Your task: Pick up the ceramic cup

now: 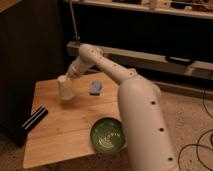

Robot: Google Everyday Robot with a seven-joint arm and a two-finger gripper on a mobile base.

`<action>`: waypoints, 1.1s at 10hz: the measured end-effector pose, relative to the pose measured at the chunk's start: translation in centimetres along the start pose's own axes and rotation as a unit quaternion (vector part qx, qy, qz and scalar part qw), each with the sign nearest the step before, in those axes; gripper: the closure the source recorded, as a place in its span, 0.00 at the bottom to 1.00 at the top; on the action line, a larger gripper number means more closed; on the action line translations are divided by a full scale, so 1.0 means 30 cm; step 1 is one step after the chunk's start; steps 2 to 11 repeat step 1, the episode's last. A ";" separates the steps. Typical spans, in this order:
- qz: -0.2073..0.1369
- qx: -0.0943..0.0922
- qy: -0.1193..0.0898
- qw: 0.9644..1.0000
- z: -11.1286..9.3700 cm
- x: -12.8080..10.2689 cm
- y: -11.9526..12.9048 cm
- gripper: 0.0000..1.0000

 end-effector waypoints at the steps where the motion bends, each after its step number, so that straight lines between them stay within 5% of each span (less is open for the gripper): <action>1: -0.022 -0.003 -0.003 1.000 -0.073 0.014 0.089 1.00; 11: -0.022 -0.003 -0.003 1.000 -0.073 0.014 0.089 1.00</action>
